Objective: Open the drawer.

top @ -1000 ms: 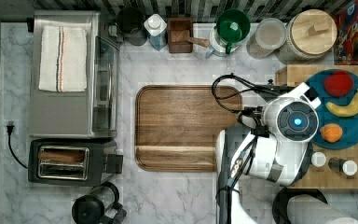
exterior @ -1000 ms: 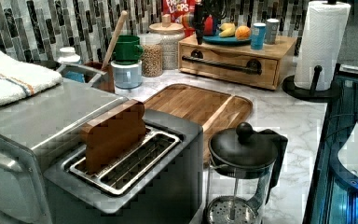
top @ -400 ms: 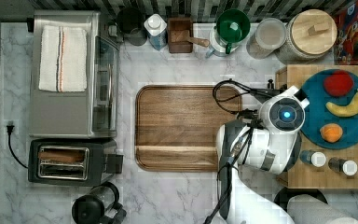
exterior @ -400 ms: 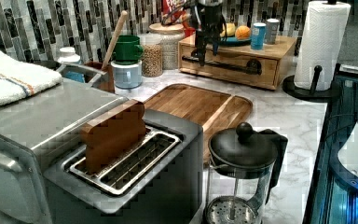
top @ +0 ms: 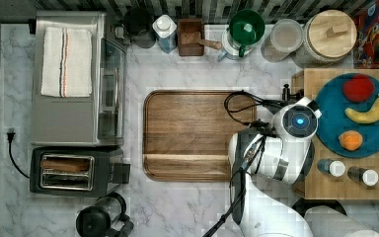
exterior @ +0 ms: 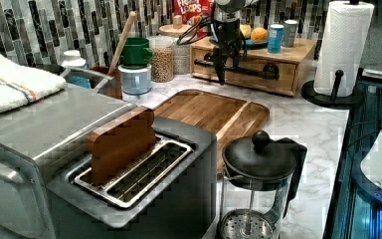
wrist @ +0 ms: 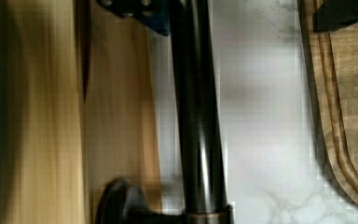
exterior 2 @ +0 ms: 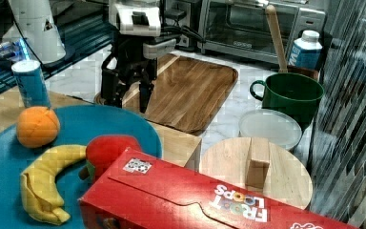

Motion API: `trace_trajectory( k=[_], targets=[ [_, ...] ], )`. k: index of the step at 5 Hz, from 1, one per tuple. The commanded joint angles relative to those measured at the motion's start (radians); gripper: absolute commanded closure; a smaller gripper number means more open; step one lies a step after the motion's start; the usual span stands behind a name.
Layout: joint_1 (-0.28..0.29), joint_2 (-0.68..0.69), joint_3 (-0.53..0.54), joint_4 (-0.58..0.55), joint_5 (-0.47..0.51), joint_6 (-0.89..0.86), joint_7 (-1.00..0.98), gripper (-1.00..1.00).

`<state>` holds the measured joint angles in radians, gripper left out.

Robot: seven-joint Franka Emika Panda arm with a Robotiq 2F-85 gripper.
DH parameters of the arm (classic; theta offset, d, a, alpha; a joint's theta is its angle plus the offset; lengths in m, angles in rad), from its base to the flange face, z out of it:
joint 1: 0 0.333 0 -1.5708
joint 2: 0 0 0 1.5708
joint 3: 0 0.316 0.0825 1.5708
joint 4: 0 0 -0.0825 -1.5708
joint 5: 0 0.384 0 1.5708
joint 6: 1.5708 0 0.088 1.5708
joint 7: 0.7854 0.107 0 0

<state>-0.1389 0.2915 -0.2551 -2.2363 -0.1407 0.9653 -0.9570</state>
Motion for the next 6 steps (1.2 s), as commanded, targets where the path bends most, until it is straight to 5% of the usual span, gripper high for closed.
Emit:
trace_trajectory(
  k=[1, 3, 5, 6],
  targets=[
    [0.041, -0.047, 0.053, 0.022, 0.032, 0.001, 0.005, -1.00],
    [0.120, -0.027, 0.123, -0.060, 0.034, 0.149, 0.026, -1.00],
    [0.152, -0.067, 0.214, -0.101, 0.140, 0.077, -0.002, -1.00],
    [0.233, -0.078, 0.199, -0.101, 0.062, 0.076, 0.169, -1.00]
  ],
)
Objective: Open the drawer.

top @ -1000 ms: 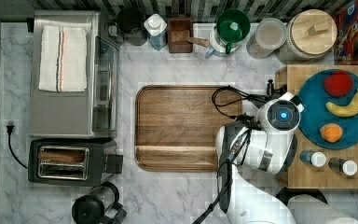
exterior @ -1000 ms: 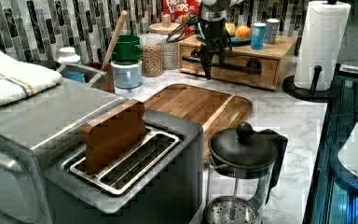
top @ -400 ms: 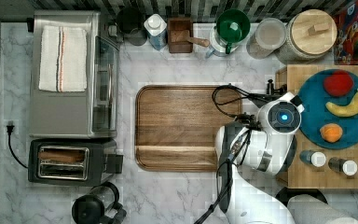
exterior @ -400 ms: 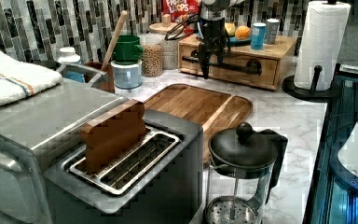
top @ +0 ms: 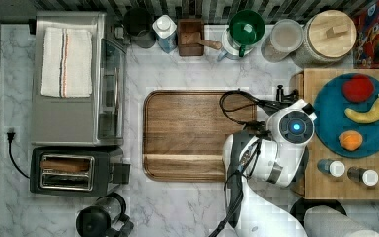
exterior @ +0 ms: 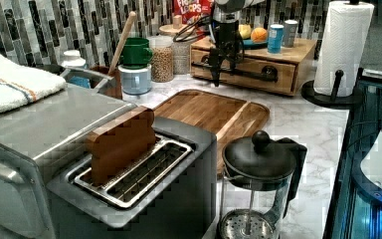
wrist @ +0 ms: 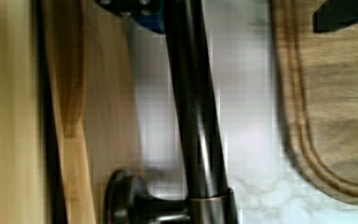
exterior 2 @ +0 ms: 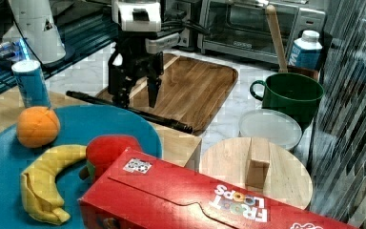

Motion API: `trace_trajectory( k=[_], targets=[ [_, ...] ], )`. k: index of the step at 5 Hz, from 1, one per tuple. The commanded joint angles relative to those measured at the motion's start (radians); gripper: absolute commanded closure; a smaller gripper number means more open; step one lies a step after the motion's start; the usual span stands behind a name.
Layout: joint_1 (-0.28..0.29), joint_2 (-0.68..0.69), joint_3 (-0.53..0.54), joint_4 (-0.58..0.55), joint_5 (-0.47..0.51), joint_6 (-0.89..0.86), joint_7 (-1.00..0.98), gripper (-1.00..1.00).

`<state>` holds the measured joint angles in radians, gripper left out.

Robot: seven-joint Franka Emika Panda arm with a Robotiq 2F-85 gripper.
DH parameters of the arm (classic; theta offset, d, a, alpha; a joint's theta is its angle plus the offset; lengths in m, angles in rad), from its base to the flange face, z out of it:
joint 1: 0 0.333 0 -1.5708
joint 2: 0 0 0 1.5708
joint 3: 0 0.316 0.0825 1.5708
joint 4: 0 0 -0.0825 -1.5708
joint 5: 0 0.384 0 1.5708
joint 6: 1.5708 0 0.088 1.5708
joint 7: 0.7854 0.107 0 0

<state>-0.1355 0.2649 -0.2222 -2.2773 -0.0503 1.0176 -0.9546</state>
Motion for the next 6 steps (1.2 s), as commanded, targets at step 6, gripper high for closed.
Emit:
trace_trajectory(
  k=[6],
  targets=[
    [0.255, -0.058, 0.265, -0.021, 0.030, -0.046, 0.252, -1.00]
  ],
)
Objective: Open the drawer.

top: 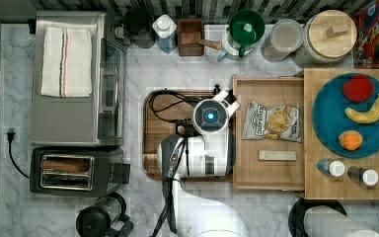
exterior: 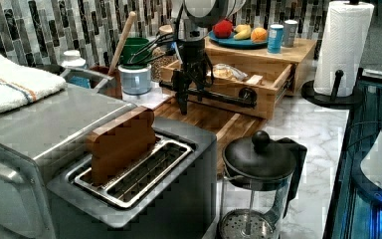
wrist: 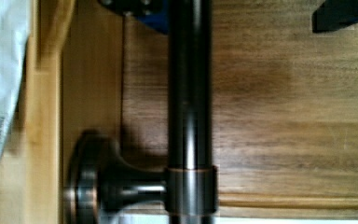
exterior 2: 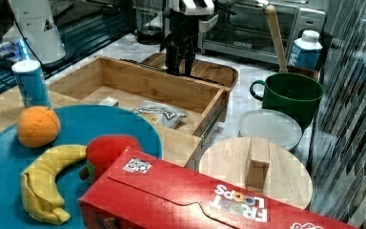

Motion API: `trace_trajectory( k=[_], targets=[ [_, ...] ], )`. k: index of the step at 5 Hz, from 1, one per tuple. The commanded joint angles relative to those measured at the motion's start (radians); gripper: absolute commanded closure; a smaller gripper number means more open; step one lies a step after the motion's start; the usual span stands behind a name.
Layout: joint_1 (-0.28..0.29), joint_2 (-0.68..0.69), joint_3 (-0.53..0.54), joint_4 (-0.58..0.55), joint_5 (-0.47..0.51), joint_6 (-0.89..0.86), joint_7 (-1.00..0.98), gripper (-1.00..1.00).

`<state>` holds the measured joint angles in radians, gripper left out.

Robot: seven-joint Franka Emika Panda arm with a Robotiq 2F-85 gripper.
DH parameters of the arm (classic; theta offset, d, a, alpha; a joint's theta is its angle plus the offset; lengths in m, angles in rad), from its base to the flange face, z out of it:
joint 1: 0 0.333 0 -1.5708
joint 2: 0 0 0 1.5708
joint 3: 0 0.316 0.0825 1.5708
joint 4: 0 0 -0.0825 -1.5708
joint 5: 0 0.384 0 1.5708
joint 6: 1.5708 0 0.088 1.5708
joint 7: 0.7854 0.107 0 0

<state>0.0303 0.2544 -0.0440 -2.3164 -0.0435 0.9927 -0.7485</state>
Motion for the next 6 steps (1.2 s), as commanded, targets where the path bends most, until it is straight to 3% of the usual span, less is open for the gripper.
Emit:
trace_trajectory(
  k=[1, 2, 6],
  targets=[
    [0.092, -0.047, 0.084, 0.018, 0.024, -0.021, 0.045, -1.00],
    [0.131, -0.048, 0.045, 0.018, 0.038, -0.021, 0.035, -1.00],
    [0.113, -0.048, 0.063, 0.018, 0.031, -0.021, 0.040, -1.00]
  ],
)
